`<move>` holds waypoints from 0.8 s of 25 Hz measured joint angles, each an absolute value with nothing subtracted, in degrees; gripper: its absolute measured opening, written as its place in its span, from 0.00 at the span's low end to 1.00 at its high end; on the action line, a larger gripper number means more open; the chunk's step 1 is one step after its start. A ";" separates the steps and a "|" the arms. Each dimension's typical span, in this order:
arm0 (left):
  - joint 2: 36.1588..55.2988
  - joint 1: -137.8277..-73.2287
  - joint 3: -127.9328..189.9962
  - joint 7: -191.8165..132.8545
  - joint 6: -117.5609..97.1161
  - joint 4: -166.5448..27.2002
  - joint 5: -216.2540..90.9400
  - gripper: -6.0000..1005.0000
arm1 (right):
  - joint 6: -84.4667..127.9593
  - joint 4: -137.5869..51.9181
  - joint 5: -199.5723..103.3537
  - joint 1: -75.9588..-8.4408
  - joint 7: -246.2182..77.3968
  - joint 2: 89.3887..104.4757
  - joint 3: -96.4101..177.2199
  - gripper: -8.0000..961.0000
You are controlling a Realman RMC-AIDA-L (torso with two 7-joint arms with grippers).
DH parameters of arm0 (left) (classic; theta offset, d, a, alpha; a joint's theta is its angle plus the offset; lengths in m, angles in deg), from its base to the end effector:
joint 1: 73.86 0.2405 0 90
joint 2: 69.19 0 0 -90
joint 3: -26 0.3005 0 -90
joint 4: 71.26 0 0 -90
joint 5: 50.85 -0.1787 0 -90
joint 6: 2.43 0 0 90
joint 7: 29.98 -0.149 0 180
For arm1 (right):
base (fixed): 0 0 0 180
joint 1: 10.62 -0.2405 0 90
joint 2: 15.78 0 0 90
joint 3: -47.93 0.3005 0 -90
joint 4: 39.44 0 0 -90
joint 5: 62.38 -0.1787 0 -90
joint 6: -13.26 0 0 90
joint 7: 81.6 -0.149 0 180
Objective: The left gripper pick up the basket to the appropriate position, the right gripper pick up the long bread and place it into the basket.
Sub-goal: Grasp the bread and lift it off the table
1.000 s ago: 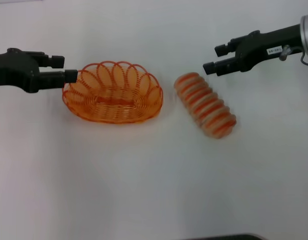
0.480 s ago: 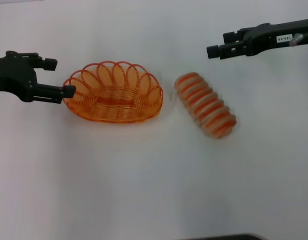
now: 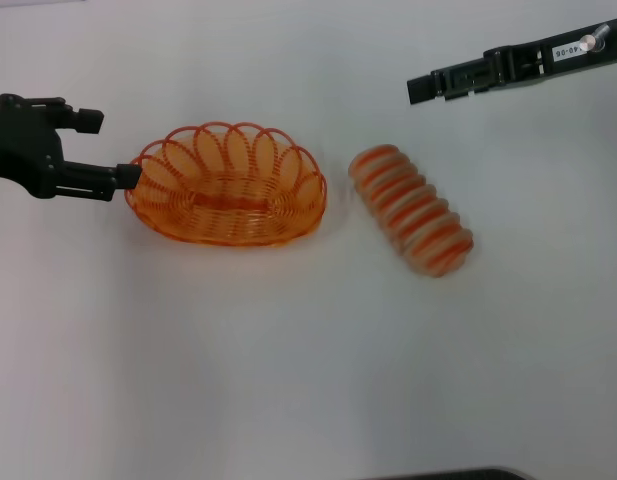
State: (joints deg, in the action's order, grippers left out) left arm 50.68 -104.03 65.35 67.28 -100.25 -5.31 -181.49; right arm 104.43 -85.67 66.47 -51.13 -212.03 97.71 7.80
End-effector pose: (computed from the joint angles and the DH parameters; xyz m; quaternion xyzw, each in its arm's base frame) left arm -0.2669 0.3327 0.0241 -0.9626 -0.2069 -0.0861 0.1522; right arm 0.2494 0.3825 0.0204 -0.8568 0.4906 0.1348 0.0836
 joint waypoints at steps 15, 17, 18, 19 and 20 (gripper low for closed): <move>50.27 -104.83 65.60 65.96 -99.29 -4.00 -183.04 0.88 | 107.09 -87.09 90.12 -62.78 -232.46 100.36 2.99 0.95; 50.26 -105.05 65.75 65.93 -99.27 -4.10 -183.04 0.88 | 107.19 -87.07 91.62 -63.79 -234.23 100.93 0.34 0.94; 50.26 -105.13 65.88 65.90 -99.27 -4.13 -183.10 0.88 | 107.22 -87.07 92.69 -64.27 -235.00 101.15 -0.46 0.94; 50.25 -105.18 65.99 65.88 -99.28 -4.13 -183.24 0.88 | 107.21 -87.07 93.49 -64.58 -235.51 101.29 -0.94 0.94; 50.25 -105.24 66.14 65.87 -99.27 -4.11 -183.55 0.88 | 107.28 -87.07 94.86 -65.10 -236.14 101.54 -1.38 0.94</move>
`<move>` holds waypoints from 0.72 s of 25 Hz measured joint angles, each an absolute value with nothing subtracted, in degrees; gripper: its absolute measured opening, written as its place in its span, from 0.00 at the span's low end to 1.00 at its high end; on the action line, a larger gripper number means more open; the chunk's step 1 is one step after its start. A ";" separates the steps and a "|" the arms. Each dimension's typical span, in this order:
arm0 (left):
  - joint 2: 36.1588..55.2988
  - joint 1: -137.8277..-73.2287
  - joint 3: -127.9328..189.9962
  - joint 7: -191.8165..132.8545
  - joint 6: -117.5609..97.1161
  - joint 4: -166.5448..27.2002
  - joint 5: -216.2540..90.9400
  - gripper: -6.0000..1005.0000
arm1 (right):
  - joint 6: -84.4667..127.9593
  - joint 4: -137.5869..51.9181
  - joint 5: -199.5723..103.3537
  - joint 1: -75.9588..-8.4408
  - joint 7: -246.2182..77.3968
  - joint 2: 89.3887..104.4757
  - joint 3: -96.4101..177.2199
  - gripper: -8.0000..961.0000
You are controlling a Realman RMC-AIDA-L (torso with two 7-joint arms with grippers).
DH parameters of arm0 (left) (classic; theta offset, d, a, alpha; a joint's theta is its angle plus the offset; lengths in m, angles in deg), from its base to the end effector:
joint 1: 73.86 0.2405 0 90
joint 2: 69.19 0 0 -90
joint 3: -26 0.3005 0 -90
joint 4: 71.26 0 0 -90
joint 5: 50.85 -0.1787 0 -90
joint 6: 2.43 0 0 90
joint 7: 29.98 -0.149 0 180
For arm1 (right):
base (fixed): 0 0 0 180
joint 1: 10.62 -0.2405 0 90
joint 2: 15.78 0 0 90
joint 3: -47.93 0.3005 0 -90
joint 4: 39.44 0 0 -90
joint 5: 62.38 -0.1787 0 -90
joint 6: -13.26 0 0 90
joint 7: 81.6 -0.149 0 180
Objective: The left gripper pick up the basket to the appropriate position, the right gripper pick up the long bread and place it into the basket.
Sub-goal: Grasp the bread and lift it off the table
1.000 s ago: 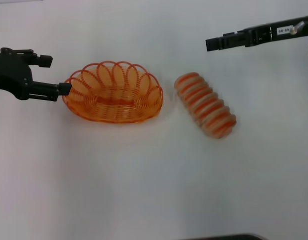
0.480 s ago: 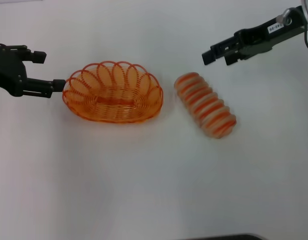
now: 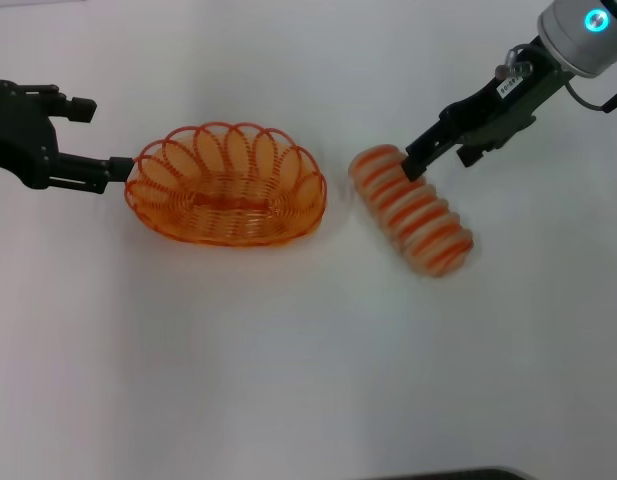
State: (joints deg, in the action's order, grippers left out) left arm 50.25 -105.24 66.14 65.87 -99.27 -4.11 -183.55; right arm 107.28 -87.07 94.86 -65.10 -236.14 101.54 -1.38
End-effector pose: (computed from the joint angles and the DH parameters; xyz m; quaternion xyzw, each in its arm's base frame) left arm -0.2643 0.3411 0.0284 -0.9682 -0.1795 -0.0591 0.1643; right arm 0.2096 0.3999 -0.0162 -0.8182 0.5479 -0.1342 0.1111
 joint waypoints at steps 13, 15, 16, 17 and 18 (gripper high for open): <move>50.57 -104.90 66.20 65.89 -98.87 -4.00 -184.36 0.88 | 107.00 -86.54 102.10 -69.44 -239.53 103.87 -7.37 0.92; 50.59 -104.88 66.15 65.90 -98.82 -3.99 -184.36 0.88 | 106.84 -86.45 102.09 -69.78 -239.88 104.02 -7.66 0.91; 50.59 -104.88 66.10 65.90 -98.78 -3.99 -184.36 0.88 | 106.72 -86.41 102.04 -69.88 -240.09 104.12 -7.96 0.91; 50.60 -104.88 66.06 65.91 -98.72 -3.99 -184.36 0.88 | 106.52 -86.31 101.93 -69.95 -240.34 104.20 -8.42 0.91; 50.60 -104.88 66.05 65.91 -98.61 -3.99 -184.36 0.88 | 106.31 -86.12 101.75 -70.03 -240.59 104.29 -9.04 0.91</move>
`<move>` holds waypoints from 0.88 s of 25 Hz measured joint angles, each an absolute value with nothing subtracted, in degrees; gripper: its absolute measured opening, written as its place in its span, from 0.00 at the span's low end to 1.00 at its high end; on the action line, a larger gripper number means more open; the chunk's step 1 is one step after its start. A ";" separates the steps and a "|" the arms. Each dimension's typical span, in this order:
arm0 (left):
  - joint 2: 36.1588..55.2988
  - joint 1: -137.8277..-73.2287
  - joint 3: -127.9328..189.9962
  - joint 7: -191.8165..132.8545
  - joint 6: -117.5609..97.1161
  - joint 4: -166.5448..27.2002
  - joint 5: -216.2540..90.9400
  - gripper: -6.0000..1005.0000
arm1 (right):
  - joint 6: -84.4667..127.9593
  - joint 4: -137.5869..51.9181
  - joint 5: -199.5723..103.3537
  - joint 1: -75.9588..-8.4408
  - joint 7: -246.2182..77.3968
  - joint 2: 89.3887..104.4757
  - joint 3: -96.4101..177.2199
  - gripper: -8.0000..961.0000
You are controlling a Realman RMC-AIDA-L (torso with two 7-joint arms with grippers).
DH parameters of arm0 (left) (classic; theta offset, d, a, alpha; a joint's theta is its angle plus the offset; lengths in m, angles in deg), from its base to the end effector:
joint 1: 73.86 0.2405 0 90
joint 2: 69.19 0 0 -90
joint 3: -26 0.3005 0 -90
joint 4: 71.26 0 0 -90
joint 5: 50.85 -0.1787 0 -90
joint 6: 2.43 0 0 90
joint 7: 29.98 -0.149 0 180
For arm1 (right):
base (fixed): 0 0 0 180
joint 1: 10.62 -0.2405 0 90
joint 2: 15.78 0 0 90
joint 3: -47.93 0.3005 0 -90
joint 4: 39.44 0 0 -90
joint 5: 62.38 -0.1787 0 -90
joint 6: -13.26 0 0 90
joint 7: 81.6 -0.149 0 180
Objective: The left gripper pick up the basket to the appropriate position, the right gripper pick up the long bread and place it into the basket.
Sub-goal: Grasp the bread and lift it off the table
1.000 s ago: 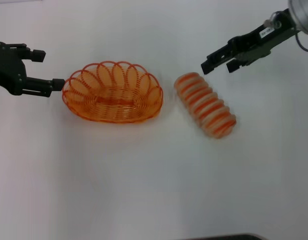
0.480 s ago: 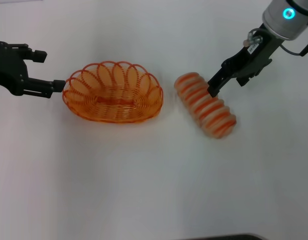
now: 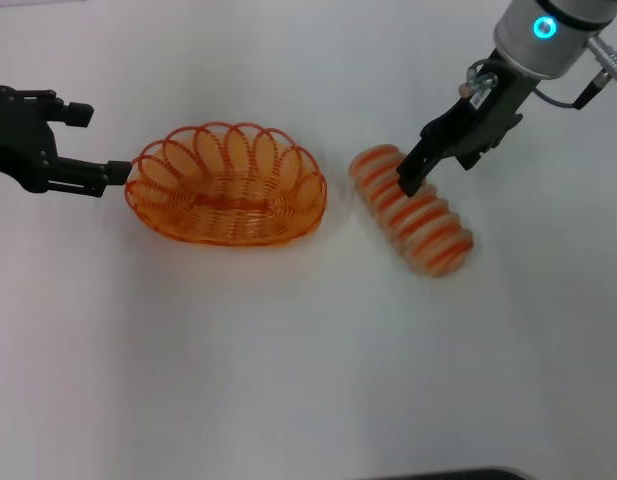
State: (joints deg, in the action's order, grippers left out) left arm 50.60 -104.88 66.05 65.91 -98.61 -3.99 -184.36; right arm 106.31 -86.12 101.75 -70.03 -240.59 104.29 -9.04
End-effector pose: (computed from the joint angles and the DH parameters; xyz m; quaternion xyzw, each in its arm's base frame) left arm -0.2678 0.3400 0.0267 -0.9666 -0.1853 -0.0537 0.1687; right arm 0.1868 0.4025 -0.0382 -0.8228 0.5025 -0.2241 0.1422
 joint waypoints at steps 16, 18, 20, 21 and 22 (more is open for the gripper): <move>50.69 -104.70 66.34 65.91 -98.27 -4.23 -184.47 0.88 | 102.45 -81.06 98.38 -71.34 -242.68 104.34 -15.71 0.89; 50.75 -104.63 66.33 65.91 -98.11 -4.30 -184.49 0.88 | 101.87 -80.57 98.38 -71.36 -243.28 104.31 -17.06 0.88; 50.81 -104.62 66.33 65.91 -98.09 -4.32 -184.50 0.88 | 101.36 -80.04 98.38 -71.42 -243.60 104.29 -18.06 0.88; 50.82 -104.62 66.32 65.91 -98.08 -4.33 -184.50 0.88 | 101.10 -79.80 98.38 -71.49 -243.68 104.29 -18.40 0.88; 50.84 -104.62 66.33 65.91 -98.07 -4.36 -184.51 0.88 | 100.86 -79.69 98.38 -71.54 -243.69 104.29 -18.51 0.88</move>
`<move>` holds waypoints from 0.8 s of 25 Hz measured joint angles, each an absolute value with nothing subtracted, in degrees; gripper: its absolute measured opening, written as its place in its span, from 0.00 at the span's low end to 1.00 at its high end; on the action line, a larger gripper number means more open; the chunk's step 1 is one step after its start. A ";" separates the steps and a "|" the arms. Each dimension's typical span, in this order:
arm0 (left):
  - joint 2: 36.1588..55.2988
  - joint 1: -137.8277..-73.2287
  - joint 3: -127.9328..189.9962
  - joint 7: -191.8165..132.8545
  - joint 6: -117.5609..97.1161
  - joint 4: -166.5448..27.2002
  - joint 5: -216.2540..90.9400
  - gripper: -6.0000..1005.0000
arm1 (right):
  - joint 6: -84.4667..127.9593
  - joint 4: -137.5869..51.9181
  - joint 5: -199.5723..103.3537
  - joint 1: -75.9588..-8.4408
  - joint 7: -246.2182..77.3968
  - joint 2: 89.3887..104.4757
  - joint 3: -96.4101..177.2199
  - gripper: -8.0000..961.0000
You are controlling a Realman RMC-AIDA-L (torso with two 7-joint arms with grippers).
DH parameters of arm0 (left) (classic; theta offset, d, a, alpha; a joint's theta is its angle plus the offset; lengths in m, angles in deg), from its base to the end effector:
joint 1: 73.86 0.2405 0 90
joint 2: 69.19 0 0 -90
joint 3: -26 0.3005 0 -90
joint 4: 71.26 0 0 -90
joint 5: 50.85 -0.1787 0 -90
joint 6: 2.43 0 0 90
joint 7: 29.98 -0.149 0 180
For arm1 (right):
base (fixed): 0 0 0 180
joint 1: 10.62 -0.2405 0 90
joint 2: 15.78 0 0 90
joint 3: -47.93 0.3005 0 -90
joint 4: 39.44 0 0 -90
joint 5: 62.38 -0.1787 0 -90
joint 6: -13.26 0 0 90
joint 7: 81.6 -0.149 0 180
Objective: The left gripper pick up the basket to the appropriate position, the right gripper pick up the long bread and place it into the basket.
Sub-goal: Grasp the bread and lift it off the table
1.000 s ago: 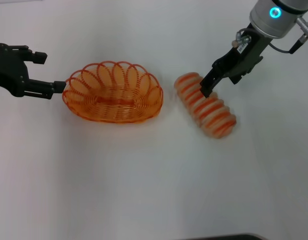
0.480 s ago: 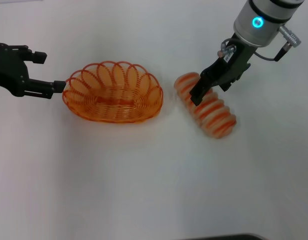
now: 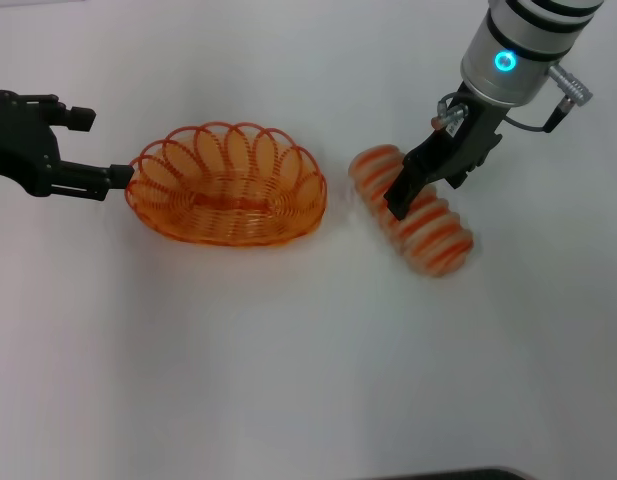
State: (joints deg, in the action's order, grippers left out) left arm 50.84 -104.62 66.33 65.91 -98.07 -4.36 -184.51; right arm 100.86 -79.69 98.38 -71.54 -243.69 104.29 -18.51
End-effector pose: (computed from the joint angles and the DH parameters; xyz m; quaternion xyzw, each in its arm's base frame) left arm -0.2695 0.3389 0.0238 -0.9660 -0.1892 -0.0528 0.1681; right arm 0.1873 0.4001 -0.0610 -0.8235 0.4827 -0.2606 0.1448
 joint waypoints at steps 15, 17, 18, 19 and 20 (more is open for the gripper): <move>50.89 -104.22 66.34 65.91 -97.93 -4.47 -184.53 0.88 | 97.74 -75.87 98.17 -72.85 -243.46 104.54 -18.78 0.85; 50.94 -104.18 66.38 65.91 -97.90 -4.47 -184.53 0.88 | 97.48 -75.49 98.13 -72.86 -243.40 104.54 -18.79 0.85; 50.96 -104.15 66.41 65.91 -97.89 -4.47 -184.53 0.88 | 97.28 -75.23 98.12 -72.89 -243.37 104.54 -18.82 0.85; 50.96 -104.13 66.41 65.91 -97.88 -4.47 -184.53 0.88 | 97.15 -75.00 98.11 -72.91 -243.35 104.55 -18.83 0.85; 50.96 -104.11 66.42 65.91 -97.88 -4.47 -184.53 0.88 | 96.92 -74.66 98.06 -72.96 -243.32 104.54 -18.85 0.85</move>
